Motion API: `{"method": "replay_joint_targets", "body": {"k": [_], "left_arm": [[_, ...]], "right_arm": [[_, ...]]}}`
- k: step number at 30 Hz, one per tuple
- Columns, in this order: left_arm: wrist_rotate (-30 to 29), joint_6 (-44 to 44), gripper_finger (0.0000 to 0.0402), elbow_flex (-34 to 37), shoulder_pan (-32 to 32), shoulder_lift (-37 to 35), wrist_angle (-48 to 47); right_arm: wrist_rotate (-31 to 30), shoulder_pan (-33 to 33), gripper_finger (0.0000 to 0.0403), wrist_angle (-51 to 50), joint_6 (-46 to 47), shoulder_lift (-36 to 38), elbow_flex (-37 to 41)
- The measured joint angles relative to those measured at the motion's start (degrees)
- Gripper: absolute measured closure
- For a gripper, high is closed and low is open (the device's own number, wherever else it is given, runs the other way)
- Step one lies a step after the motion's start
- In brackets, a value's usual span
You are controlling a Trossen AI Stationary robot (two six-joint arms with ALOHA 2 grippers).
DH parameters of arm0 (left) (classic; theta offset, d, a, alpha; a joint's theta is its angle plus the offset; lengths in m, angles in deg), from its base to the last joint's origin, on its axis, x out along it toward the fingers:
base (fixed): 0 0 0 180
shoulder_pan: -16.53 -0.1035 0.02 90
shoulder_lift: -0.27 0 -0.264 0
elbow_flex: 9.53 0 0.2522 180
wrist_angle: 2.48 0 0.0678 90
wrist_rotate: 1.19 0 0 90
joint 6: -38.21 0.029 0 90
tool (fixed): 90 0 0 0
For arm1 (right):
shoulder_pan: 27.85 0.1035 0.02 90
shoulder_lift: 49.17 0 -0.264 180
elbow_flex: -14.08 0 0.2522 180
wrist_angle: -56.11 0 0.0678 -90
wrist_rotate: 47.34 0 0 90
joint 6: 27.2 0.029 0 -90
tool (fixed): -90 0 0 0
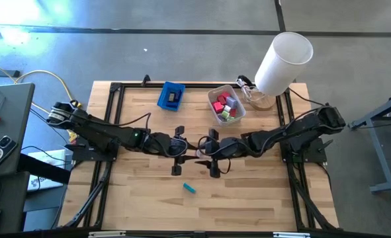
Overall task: Pick & Place Office items
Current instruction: Put the light pink charger adapter into the white bin
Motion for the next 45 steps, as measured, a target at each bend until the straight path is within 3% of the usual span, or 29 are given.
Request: {"method": "replay_joint_targets", "body": {"k": [9, 17, 23, 31, 45], "left_arm": [[0.0, 0.0, 0.0290, 0.0, 0.0, 0.0, 0.2], [0.1, -0.4, 0.0290, 0.0, 0.0, 0.0, 0.2], [0.1, -0.9, 0.0286, 0.0, 0.0, -0.1, 0.2], [0.2, -0.4, 0.0238, 0.0, 0.0, -0.1, 0.1], [0.1, -0.2, 0.0226, 0.0, 0.0, -0.1, 0.3]], "right_arm": [[0.9, 0.0, 0.0180, 0.1, 0.0, 0.0, 0.0], [0.7, 0.0, 0.0285, 0.0, -1.3, 0.0, 0.0], [0.9, 0.0, 0.0285, 0.0, -1.4, 0.0, 0.0], [1.4, 0.0, 0.0285, -1.1, -1.6, 0.1, 0.0], [0.9, 0.1, 0.0285, -3.5, -0.9, 0.1, 0.0]]}}
